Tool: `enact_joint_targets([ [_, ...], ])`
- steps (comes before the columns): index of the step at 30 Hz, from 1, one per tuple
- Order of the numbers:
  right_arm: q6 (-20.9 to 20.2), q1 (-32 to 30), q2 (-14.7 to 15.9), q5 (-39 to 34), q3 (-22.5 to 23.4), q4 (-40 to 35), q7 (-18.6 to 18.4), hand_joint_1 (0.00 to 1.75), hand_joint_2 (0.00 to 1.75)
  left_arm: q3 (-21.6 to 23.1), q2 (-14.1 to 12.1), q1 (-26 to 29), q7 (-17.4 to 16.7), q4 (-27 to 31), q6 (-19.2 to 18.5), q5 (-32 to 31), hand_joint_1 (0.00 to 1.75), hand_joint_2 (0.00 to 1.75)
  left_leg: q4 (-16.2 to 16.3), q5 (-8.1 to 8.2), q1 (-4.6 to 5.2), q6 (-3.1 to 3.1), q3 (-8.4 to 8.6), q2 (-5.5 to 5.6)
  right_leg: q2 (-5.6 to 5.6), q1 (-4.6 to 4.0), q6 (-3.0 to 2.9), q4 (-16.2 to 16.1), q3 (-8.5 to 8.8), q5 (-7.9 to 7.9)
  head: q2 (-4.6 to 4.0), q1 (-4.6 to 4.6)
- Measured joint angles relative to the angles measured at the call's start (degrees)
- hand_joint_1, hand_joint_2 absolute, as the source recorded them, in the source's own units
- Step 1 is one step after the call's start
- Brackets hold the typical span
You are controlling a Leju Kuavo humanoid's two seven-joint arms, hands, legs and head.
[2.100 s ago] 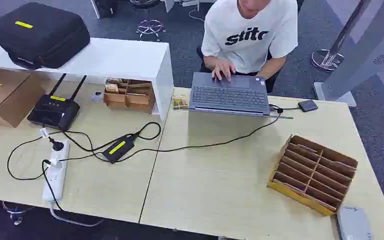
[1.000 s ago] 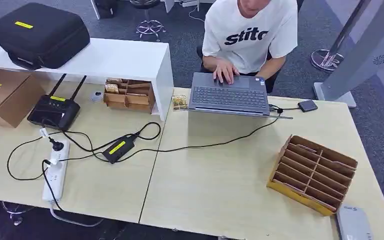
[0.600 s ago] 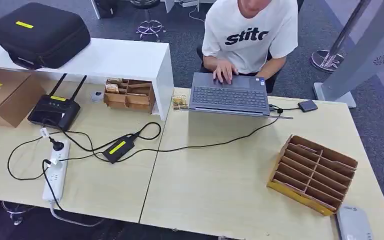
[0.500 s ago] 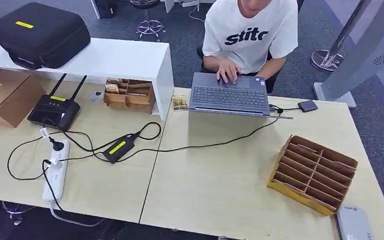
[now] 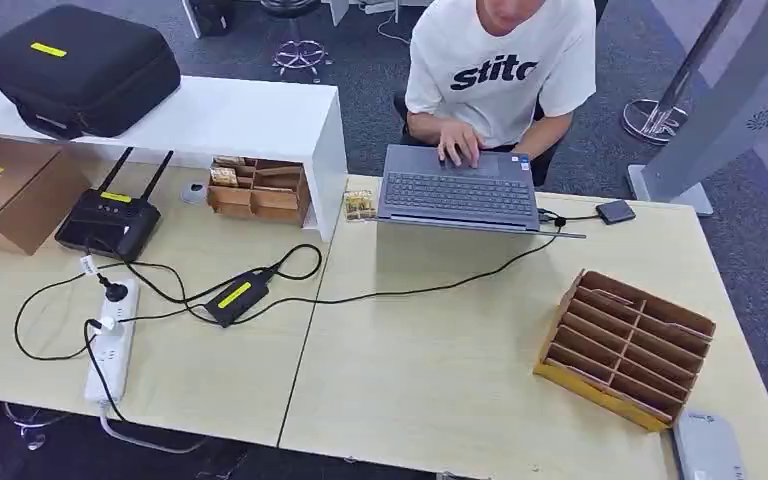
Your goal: Pass the card to the sensor for recognition and then transmit it.
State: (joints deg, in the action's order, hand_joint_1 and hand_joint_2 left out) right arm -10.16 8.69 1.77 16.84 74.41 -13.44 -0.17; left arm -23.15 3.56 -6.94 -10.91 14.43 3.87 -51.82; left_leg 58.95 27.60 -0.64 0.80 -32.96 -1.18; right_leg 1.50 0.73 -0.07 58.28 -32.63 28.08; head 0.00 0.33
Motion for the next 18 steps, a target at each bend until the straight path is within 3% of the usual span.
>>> enact_joint_targets([
  [6,-0.5,0.1,1.9,-11.0,5.7,-1.0,1.4,0.0,0.0,0.0,0.1,-0.2,0.4,0.0,-0.3,-0.3,0.0,1.75,0.0,0.0,0.02,-0.01,0.0,0.0,0.0,0.03,0.01,0.0,-0.01,-0.01,0.0,-0.02],
  [10,0.7,-0.2,2.3,-17.7,8.2,-3.7,5.1,0.0,0.0,0.0,0.1,-0.3,0.5,0.0,-0.4,-0.3,0.0,1.75,0.0,0.0,0.02,-0.01,0.01,0.0,0.0,0.02,0.01,0.0,-0.02,-0.01,0.0,-0.02],
  [13,0.8,-0.4,1.9,-20.8,9.0,-8.5,6.8,0.0,0.0,0.0,0.2,-0.3,0.6,0.0,-0.3,-0.3,0.0,1.75,0.0,0.0,0.01,0.0,0.0,0.0,-0.01,0.01,0.01,0.0,-0.01,-0.01,0.0,0.0],
  [18,1.9,-0.9,-0.1,-23.8,9.1,-16.1,6.6,0.0,0.0,-0.1,0.4,-0.3,0.7,0.0,-0.2,-0.1,0.0,1.75,0.0,0.0,0.01,0.0,0.01,0.0,0.0,0.01,0.01,0.0,-0.02,-0.01,0.0,-0.02],
])
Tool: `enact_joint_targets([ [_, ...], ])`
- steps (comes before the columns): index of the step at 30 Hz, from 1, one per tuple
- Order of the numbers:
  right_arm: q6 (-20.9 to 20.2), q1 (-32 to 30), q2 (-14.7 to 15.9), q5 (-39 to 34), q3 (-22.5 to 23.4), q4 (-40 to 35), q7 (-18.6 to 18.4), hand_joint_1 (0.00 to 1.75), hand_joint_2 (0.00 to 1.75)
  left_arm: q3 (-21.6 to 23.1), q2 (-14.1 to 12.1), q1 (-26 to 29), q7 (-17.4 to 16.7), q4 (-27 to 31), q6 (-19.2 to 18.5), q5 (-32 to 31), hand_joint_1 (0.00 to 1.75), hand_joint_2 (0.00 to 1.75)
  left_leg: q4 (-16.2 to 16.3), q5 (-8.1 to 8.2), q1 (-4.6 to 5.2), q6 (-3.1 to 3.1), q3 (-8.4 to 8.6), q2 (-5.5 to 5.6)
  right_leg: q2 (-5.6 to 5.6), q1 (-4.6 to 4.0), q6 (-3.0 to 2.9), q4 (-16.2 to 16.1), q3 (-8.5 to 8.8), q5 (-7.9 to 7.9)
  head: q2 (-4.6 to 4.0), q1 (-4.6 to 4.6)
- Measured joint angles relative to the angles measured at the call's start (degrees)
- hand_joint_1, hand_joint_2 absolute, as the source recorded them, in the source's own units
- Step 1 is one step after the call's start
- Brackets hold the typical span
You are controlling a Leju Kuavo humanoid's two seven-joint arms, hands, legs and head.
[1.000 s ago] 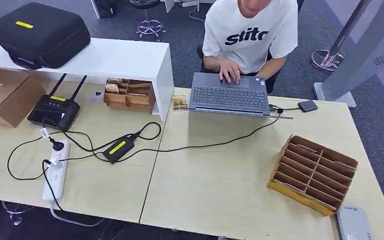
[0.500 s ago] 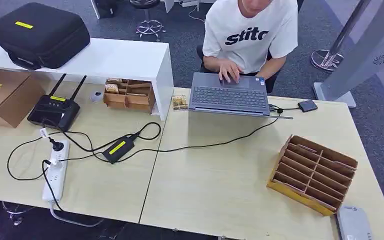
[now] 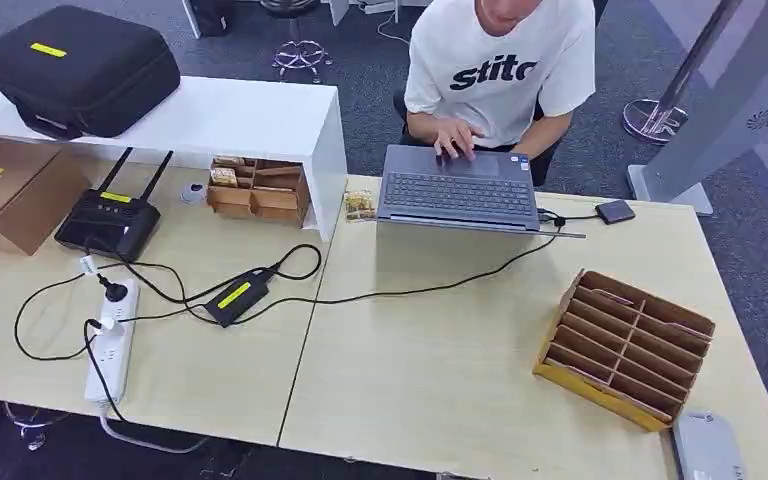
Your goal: Pass the card to the sensor for recognition and then transmit it.
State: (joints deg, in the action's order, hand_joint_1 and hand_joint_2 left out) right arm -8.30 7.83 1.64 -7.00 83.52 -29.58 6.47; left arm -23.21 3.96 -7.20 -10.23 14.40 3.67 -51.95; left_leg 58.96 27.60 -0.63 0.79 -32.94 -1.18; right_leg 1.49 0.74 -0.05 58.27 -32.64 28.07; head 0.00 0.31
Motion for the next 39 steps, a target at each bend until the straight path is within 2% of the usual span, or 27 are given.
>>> enact_joint_targets([
  [8,5.1,-3.6,-3.5,-6.3,-3.3,-14.8,0.7,0.0,0.0,-0.4,0.1,0.0,0.3,0.0,0.6,0.6,0.0,1.75,0.0,0.01,0.0,0.0,-0.02,0.01,0.0,0.0,0.0,0.0,0.0,0.01,0.0,0.02],
  [16,10.8,-7.4,-6.6,-9.1,-9.4,-29.1,5.2,0.0,0.0,-0.9,0.2,0.1,0.4,0.0,0.9,0.7,0.0,1.75,0.0,0.01,0.0,0.0,-0.03,0.01,0.0,0.0,0.0,0.0,0.01,0.0,0.0,0.0],
  [17,11.9,-7.7,-7.0,-9.1,-10.4,-31.5,6.0,0.0,1.75,-1.0,0.2,0.1,0.4,0.0,1.0,0.7,0.0,1.75,0.0,0.01,0.0,0.0,-0.03,0.01,0.0,0.0,0.0,0.0,0.01,0.0,0.0,0.0],
  [21,14.3,-8.2,-7.8,-8.6,-13.1,-37.0,7.9,0.0,1.75,-1.0,0.3,0.1,0.4,0.0,1.2,0.7,0.0,1.75,0.0,0.0,0.0,0.0,-0.02,0.01,0.01,0.0,0.0,0.0,0.03,0.0,0.0,0.0],
  [27,19.0,-8.9,-9.6,-5.5,-20.1,-49.4,11.6,0.0,1.75,-1.4,0.5,0.1,0.5,-0.2,1.5,0.7,0.0,1.75,0.0,-0.01,0.0,-0.02,-0.04,0.05,0.05,0.0,0.0,0.0,0.05,-0.01,0.0,0.02],
  [39,26.2,-7.1,-10.9,6.6,-34.8,-67.9,17.2,0.0,1.75,-1.4,1.0,0.3,0.5,-0.2,1.9,0.4,0.0,1.75,0.0,-0.07,-0.01,-0.06,-0.06,0.11,0.14,-0.01,0.0,0.0,0.05,-0.03,0.0,0.02],
])
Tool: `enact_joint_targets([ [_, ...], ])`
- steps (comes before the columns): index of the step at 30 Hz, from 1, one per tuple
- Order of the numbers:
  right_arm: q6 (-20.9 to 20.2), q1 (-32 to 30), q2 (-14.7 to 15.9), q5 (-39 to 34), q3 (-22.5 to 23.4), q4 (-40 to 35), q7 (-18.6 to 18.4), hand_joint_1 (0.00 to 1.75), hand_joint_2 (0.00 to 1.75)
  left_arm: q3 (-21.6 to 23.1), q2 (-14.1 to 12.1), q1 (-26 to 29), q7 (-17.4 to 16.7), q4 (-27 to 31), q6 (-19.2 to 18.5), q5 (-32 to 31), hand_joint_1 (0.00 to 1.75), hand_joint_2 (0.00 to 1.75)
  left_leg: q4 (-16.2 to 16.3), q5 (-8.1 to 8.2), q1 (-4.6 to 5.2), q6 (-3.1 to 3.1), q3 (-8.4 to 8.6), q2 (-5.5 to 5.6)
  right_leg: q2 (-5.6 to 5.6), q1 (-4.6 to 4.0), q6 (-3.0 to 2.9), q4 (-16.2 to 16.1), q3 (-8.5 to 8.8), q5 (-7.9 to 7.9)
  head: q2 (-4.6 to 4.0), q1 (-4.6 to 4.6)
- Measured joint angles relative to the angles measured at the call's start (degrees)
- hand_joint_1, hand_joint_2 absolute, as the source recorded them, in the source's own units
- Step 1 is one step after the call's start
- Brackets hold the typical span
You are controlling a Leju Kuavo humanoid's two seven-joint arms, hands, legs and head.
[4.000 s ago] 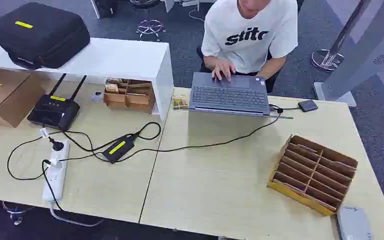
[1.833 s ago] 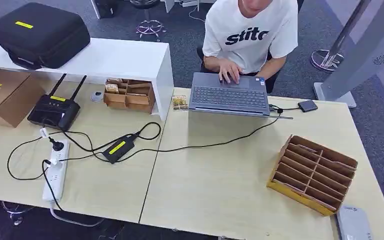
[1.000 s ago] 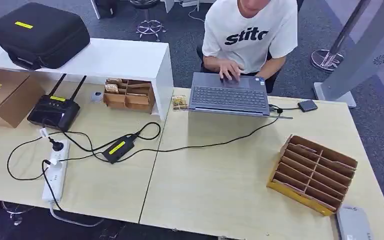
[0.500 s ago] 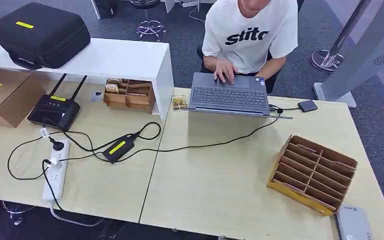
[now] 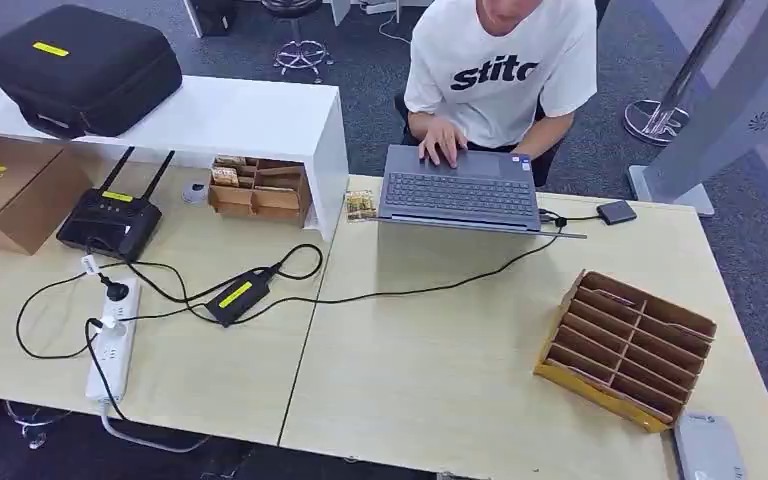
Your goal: Pass the card to the sensor for recognition and then transmit it.
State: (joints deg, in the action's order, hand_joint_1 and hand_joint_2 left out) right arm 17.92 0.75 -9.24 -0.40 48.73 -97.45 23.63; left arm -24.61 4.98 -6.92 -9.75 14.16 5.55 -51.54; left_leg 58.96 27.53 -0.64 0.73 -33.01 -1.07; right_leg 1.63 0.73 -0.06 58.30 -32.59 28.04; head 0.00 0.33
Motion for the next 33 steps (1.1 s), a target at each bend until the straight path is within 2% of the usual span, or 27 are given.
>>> enact_joint_targets([
  [4,2.1,0.2,-0.3,3.8,-4.6,-5.2,1.6,0.0,1.75,0.0,0.1,0.0,0.0,0.0,0.1,-0.1,0.0,1.75,0.0,0.0,0.0,0.0,-0.01,0.0,-0.01,0.0,0.0,0.0,0.0,0.0,0.0,0.0],
  [10,5.8,0.8,-0.3,10.3,-14.4,-12.2,4.3,0.0,1.75,0.0,0.4,0.0,-0.2,0.0,0.2,-0.6,0.0,1.75,0.0,-0.03,-0.01,0.05,-0.01,0.0,-0.02,0.0,-0.01,0.0,0.0,0.0,0.0,0.0],
  [18,10.0,5.3,0.3,20.5,-26.7,-13.7,5.8,0.0,1.75,0.0,0.9,-0.3,-1.0,0.0,0.0,-1.3,0.0,1.75,0.0,-0.13,0.0,0.04,-0.01,0.0,-0.02,0.0,-0.08,0.0,-0.01,-0.08,0.0,0.0],
  [25,11.9,12.1,2.3,29.9,-36.3,-11.4,3.3,0.0,1.75,0.0,1.1,-0.6,-1.8,0.0,-0.5,-2.1,0.0,1.75,0.0,-0.18,0.0,0.05,-0.01,0.0,-0.01,-0.01,-0.11,0.0,-0.02,-0.12,0.0,0.0],
  [33,11.6,20.8,3.2,38.6,-45.8,-3.3,-1.1,0.0,1.75,0.1,1.3,-1.7,-2.5,0.0,-1.3,-2.9,0.0,1.75,0.0,-0.26,-0.02,0.11,-0.02,0.02,-0.01,-0.01,-0.11,0.1,-0.04,-0.16,0.0,0.0],
])
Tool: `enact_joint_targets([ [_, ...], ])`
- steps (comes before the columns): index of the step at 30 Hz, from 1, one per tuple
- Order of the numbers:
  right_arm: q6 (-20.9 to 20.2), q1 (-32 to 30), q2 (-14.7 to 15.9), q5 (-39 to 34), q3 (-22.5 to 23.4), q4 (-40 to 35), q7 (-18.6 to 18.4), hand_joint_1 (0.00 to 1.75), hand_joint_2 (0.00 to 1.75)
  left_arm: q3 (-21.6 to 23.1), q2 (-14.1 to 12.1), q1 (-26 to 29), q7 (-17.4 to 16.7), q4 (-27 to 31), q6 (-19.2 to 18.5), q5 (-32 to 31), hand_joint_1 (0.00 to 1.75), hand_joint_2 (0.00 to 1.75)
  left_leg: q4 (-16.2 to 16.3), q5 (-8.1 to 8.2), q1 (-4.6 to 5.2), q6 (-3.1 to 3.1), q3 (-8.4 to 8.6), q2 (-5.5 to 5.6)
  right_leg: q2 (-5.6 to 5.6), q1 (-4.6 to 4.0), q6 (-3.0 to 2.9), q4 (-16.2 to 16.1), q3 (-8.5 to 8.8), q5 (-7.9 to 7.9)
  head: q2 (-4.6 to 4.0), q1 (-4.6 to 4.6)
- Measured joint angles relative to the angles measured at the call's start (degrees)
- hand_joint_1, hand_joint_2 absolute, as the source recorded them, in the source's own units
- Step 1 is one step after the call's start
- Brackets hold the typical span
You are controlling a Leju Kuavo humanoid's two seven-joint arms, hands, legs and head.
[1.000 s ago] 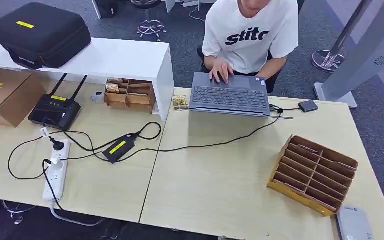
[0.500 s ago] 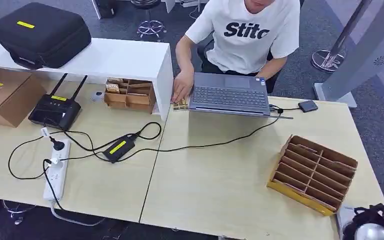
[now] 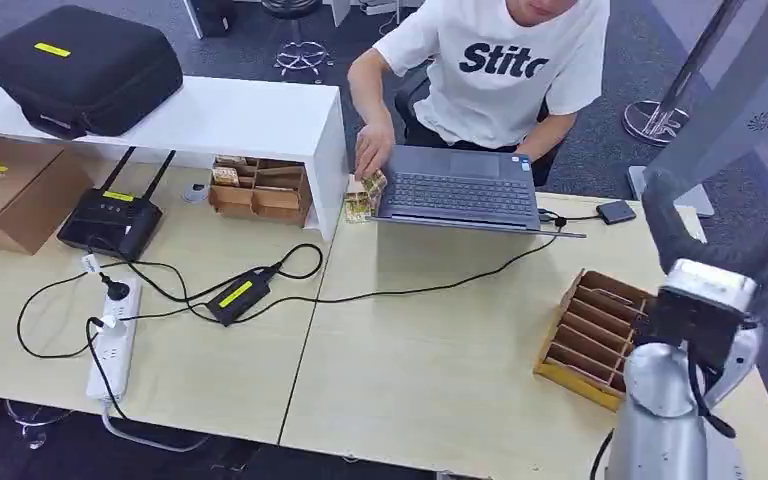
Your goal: Pass the card to the sensor for recognition and then transmit it.
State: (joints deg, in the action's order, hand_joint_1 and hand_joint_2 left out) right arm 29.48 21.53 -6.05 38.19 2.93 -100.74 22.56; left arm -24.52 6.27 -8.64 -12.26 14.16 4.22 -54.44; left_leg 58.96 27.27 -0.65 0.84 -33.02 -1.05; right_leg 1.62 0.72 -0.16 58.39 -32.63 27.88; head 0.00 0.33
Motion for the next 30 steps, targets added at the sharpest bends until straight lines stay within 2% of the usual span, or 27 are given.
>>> enact_joint_targets([
  [10,-1.9,10.7,0.2,9.1,-10.1,12.6,-6.0,0.0,1.75,0.2,0.3,-0.7,-1.0,0.0,-0.9,-0.9,0.0,1.75,0.0,-0.04,0.0,0.01,-0.01,-0.01,-0.01,0.0,0.0,0.0,-0.04,-0.01,0.0,0.0],
  [30,-6.7,31.6,0.2,24.8,-25.9,41.4,-20.0,0.0,1.75,2.4,0.8,-2.6,-3.0,0.0,-3.0,-3.2,0.0,1.75,0.0,-0.07,0.0,0.04,-0.02,0.0,-0.02,0.0,-0.01,0.0,-0.09,-0.04,0.0,-0.02],
])
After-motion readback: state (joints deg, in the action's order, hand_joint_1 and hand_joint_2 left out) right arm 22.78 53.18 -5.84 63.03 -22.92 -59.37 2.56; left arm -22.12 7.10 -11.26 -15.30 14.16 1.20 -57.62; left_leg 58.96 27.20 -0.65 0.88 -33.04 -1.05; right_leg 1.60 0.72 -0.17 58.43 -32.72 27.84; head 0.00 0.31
